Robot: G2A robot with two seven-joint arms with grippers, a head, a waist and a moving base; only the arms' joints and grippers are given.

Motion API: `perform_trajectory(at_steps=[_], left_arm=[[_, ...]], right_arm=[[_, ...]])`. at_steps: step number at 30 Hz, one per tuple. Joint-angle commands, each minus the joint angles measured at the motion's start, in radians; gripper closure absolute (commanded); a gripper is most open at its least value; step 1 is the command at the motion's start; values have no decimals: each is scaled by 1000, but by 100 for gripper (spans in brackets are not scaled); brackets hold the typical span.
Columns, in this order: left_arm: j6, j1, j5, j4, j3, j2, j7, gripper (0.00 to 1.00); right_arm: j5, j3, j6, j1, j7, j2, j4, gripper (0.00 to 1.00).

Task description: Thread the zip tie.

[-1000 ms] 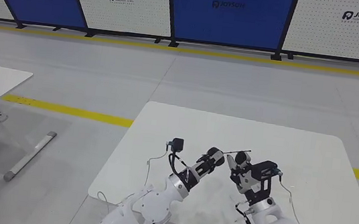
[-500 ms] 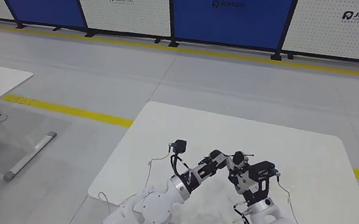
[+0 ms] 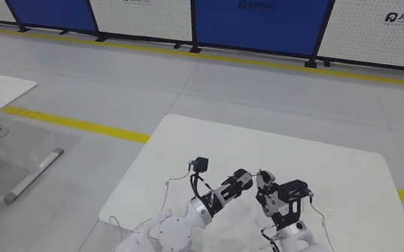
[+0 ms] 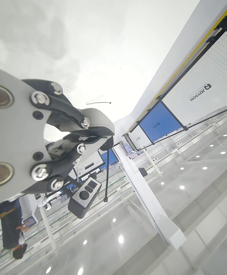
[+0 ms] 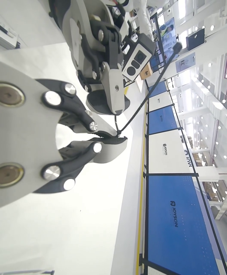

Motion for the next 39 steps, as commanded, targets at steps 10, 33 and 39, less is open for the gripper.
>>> perform_trajectory(at_steps=[10, 33, 39], left_arm=[[5, 0, 0, -7, -13, 1, 2, 100], [-13, 12, -7, -24, -35, 3, 14, 100], [-22, 13, -3, -26, -33, 3, 14, 100]], right_arm=[[-8, -6, 7, 5, 12, -1, 6, 100], [19, -33, -19, 34, 66, -6, 71, 100], [26, -38, -18, 46, 68, -9, 98, 100]])
